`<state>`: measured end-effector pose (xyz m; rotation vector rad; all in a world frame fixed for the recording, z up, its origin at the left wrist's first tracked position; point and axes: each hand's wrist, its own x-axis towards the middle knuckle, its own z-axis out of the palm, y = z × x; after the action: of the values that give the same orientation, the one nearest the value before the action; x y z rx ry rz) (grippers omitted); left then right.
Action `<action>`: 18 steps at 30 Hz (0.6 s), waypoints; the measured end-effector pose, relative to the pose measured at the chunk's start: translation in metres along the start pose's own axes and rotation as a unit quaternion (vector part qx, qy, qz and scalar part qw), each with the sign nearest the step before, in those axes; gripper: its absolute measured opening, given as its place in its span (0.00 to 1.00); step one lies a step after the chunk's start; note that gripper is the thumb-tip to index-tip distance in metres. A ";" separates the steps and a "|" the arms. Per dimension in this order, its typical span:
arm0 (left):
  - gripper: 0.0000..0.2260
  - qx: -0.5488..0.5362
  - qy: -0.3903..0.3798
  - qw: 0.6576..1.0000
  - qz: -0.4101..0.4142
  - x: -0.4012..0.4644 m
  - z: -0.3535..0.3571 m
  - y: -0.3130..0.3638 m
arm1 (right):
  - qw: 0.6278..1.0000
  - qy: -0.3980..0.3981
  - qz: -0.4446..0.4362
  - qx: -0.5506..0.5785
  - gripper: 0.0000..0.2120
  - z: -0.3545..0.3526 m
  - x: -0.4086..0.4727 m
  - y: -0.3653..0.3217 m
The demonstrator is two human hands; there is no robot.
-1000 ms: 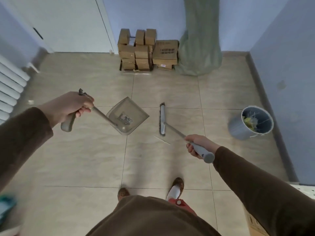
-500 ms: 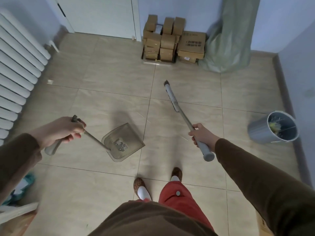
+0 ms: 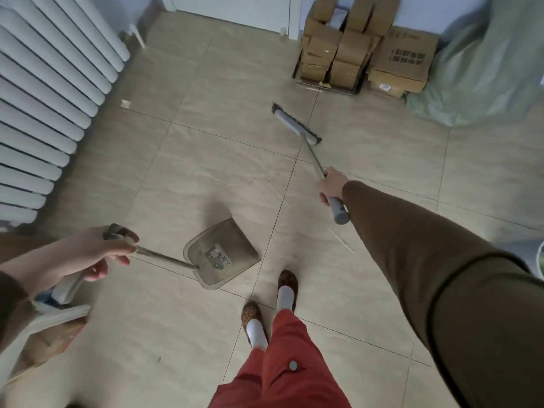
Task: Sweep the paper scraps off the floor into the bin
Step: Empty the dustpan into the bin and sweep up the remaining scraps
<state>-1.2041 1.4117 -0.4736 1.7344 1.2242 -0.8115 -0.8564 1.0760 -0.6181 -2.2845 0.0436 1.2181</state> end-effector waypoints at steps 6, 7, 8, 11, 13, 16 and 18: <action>0.18 -0.039 -0.044 0.996 -0.067 0.005 -0.001 0.000 | 0.983 -0.025 -0.011 -0.179 0.23 0.044 0.004 0.033; 0.21 -0.042 -0.052 0.995 -0.074 0.001 -0.002 0.001 | 0.976 -0.031 -0.020 -0.217 0.24 0.047 -0.007 0.052; 0.27 -0.037 -0.065 0.994 -0.081 -0.004 -0.002 0.002 | 0.966 -0.041 -0.029 -0.254 0.26 0.045 -0.019 0.072; 0.43 -0.043 -0.102 0.991 -0.079 -0.017 -0.001 0.008 | 0.921 -0.067 -0.037 -0.381 0.30 0.017 -0.055 0.129; 0.36 -0.055 -0.118 0.989 -0.071 -0.025 0.004 0.019 | 0.889 -0.059 -0.031 -0.453 0.31 -0.010 -0.078 0.158; 0.19 -0.060 -0.103 0.992 -0.047 -0.024 0.008 0.023 | 0.841 -0.029 -0.018 -0.540 0.35 -0.051 -0.111 0.187; 0.14 -0.032 -0.083 0.996 -0.017 -0.017 0.007 0.015 | 0.819 -0.011 -0.008 -0.573 0.39 -0.073 -0.136 0.199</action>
<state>-1.1952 1.3964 -0.4582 1.5659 1.1574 -0.9076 -0.9352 0.8419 -0.5693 -3.2154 -0.9706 1.4713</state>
